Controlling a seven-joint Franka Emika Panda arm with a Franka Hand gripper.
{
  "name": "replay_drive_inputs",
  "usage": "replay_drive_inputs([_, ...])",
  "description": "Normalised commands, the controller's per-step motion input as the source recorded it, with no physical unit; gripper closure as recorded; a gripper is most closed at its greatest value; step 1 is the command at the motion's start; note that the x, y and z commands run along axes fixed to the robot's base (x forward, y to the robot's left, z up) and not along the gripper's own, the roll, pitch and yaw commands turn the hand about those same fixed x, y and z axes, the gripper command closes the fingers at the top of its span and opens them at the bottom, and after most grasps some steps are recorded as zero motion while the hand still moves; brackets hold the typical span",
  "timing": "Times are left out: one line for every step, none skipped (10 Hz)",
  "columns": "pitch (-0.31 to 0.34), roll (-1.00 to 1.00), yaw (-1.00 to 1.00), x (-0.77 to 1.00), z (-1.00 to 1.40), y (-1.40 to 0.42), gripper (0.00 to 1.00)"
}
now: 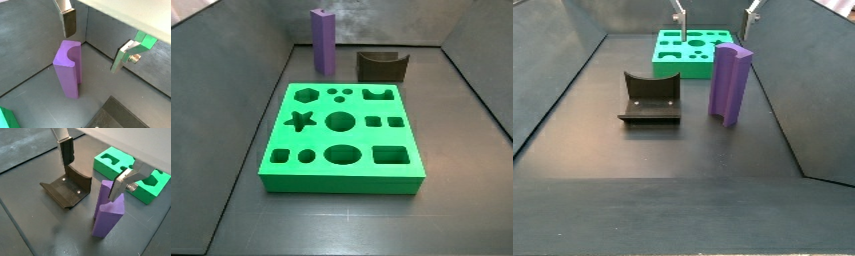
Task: Pick up the arch object. Move up. Move to above the board. Insert the arch object.
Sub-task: Pick up the arch object.
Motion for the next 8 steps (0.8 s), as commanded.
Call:
replay_drive_inputs([-0.01,0.0,-0.06,0.08,-0.01,0.0,0.0])
replay_drive_inputs([0.0,0.0,0.0,0.0,0.0,-0.02,0.0])
replay_drive_inputs([0.023,0.1,-0.98,-0.03,-0.01,-0.06,0.0])
replay_drive_inputs([0.0,0.03,-1.0,0.0,-0.02,0.0,0.0])
replay_drive_inputs([0.0,0.0,-1.0,0.0,0.0,0.0,0.0])
replay_drive_inputs([0.0,0.0,-1.0,0.0,0.0,0.0,0.0])
replay_drive_inputs([0.0,0.0,-1.0,0.0,0.0,0.0,0.0])
replay_drive_inputs([0.0,0.0,-1.0,0.0,0.0,0.0,0.0])
